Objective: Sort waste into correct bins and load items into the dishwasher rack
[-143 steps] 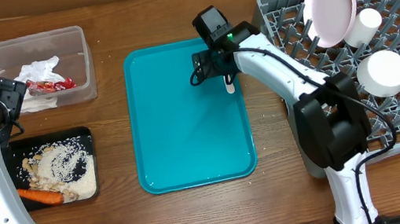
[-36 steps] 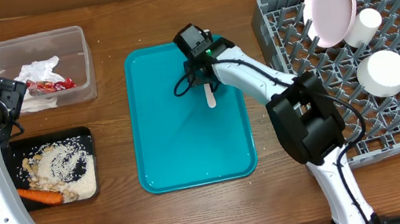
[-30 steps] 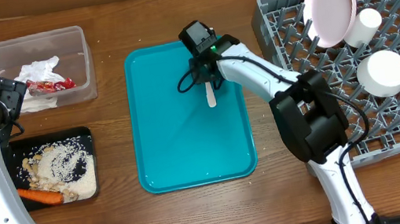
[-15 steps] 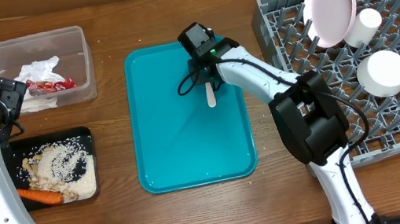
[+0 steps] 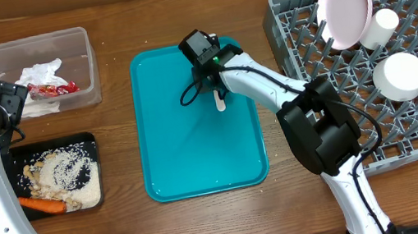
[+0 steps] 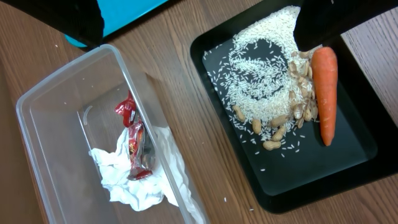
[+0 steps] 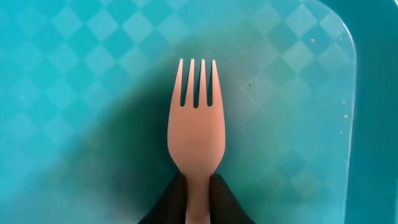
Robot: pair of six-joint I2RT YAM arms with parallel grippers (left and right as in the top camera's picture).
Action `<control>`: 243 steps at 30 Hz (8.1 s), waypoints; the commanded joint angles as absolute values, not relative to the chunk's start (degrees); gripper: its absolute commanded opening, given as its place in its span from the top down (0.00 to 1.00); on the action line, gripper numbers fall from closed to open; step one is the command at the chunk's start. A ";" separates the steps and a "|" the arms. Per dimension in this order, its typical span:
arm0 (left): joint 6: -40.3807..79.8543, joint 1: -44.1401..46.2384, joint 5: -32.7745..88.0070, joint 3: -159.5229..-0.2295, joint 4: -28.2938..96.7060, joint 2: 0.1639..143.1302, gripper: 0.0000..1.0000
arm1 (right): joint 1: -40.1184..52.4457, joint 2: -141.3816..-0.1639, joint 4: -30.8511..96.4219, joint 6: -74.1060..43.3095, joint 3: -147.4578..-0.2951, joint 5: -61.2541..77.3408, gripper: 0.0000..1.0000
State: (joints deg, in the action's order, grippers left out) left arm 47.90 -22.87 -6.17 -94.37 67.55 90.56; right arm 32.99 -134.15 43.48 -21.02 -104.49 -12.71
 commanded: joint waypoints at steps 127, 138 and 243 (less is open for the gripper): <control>48.42 -22.85 -6.37 -94.78 67.46 90.74 0.00 | 2.20 -132.77 85.80 10.24 -134.91 9.13 0.36; 48.45 -22.85 -6.37 -94.78 67.46 90.74 0.00 | 2.20 -124.92 92.79 -6.20 -136.64 9.30 0.32; 48.45 -21.93 -6.37 -94.78 67.44 90.91 0.00 | -4.36 -0.16 3.51 0.23 -0.49 16.08 0.00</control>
State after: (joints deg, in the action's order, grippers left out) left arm 47.90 -22.48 -6.17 -94.37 67.53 90.72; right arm -4.10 -0.80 3.90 -0.01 -1.06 15.70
